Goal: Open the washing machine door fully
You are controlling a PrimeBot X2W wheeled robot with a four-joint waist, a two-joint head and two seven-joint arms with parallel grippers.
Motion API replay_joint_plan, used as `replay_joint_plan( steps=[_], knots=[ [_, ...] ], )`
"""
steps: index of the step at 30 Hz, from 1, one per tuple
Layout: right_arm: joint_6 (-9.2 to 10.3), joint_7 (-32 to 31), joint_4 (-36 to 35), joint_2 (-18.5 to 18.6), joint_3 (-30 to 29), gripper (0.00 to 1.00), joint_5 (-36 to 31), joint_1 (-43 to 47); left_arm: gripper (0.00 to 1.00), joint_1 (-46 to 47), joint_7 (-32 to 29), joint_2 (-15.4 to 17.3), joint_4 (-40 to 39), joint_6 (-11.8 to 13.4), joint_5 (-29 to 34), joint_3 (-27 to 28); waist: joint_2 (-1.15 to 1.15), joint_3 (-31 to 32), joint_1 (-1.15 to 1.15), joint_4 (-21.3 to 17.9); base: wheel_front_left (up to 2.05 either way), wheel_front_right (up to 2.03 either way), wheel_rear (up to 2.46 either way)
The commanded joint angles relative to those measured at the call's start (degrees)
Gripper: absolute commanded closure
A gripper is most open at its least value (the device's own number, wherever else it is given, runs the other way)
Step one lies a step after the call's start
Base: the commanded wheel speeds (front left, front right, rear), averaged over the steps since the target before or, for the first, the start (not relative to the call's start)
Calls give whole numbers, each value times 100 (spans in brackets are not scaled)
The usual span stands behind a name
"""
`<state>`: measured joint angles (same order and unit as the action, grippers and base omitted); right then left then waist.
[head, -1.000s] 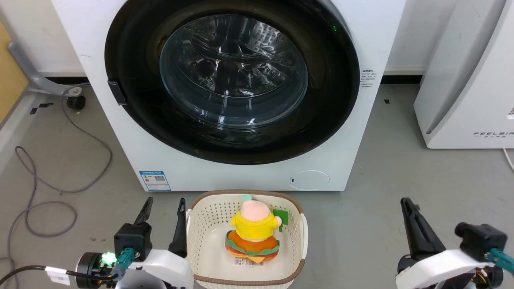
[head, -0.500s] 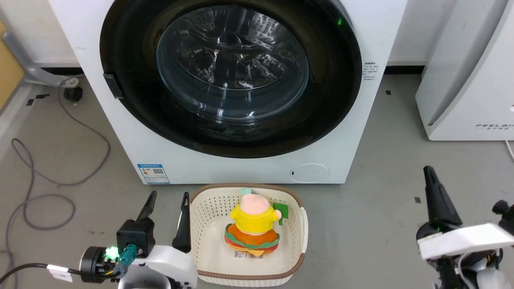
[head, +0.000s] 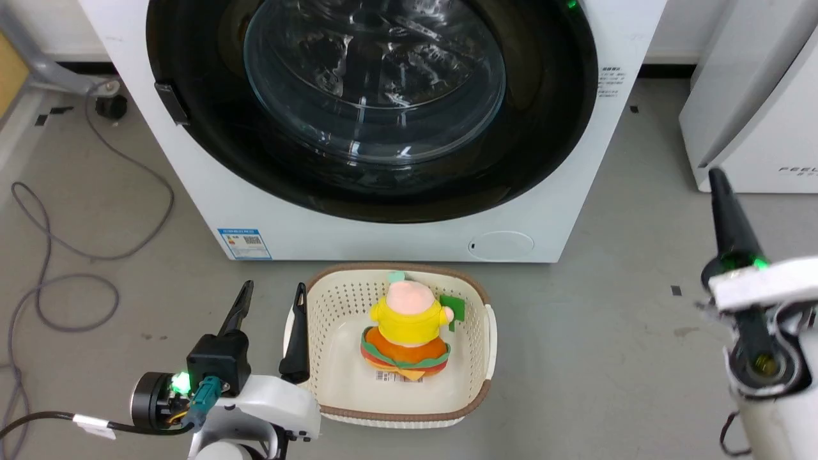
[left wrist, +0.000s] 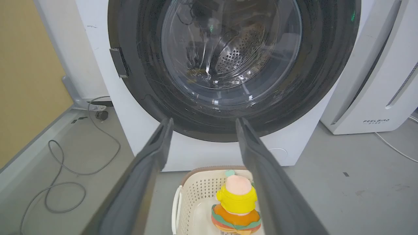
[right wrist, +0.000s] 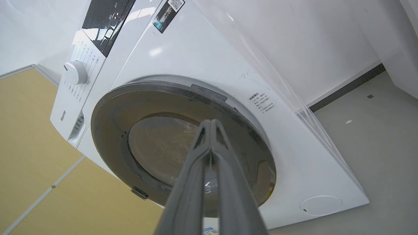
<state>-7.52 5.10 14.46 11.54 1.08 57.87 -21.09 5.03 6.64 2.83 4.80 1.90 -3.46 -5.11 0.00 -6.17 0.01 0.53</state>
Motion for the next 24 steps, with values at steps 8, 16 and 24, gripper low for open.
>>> replay_joint_plan(
  steps=[8, 16, 24],
  knots=[
    [1, -94, 1059, 787, 866, 100, 1286, -1805, 0, 357, 178, 4, -55, 83, -66, -132, 0, -504, -1, 43, 0, 0, 0],
    [2, -305, 1747, 1107, 1601, 100, 1775, -2964, 0, 568, 261, 4, -84, 117, -98, -212, 0, -812, -1, 75, 0, 0, 0],
    [2, -899, 2603, 1348, 2439, 100, 2339, -4336, 0, 783, 357, 4, -116, 172, -147, -321, 0, -1123, -1, 134, 0, 0, 0]
  ],
)
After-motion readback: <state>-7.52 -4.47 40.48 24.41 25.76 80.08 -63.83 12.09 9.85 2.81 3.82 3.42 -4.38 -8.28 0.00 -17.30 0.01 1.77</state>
